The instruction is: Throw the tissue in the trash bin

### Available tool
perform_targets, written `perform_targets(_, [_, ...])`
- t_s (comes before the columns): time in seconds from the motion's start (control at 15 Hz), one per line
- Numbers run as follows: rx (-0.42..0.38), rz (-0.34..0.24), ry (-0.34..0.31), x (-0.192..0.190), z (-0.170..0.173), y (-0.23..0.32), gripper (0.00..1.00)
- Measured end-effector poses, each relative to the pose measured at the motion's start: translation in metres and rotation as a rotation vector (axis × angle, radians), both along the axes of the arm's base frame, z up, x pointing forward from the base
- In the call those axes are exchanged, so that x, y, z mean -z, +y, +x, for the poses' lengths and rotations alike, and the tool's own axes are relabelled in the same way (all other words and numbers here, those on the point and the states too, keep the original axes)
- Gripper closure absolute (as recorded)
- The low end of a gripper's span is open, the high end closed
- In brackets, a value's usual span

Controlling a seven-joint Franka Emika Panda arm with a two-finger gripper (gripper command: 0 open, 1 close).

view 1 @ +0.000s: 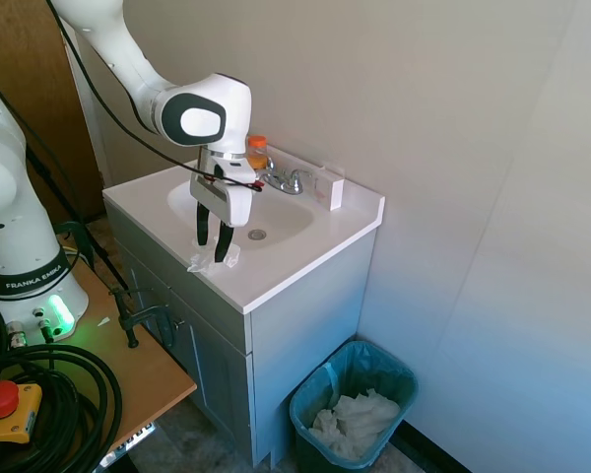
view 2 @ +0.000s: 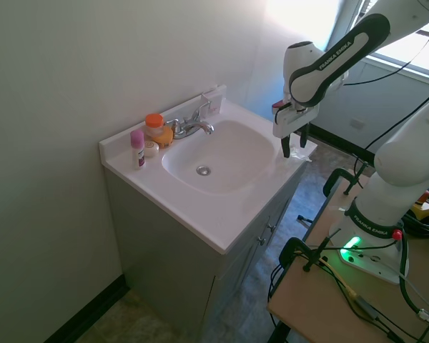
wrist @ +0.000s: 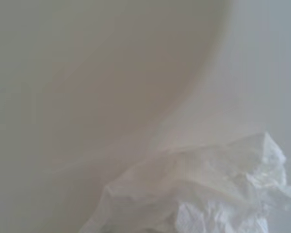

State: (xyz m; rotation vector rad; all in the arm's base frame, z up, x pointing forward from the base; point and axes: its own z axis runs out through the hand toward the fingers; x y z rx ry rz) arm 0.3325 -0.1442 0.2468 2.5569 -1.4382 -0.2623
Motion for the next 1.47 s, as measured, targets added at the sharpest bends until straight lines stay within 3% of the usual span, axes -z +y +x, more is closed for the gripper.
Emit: perform_targets(1.47, [-0.025, 0.027, -0.039, -0.011, 0.018, -0.001, 1.00])
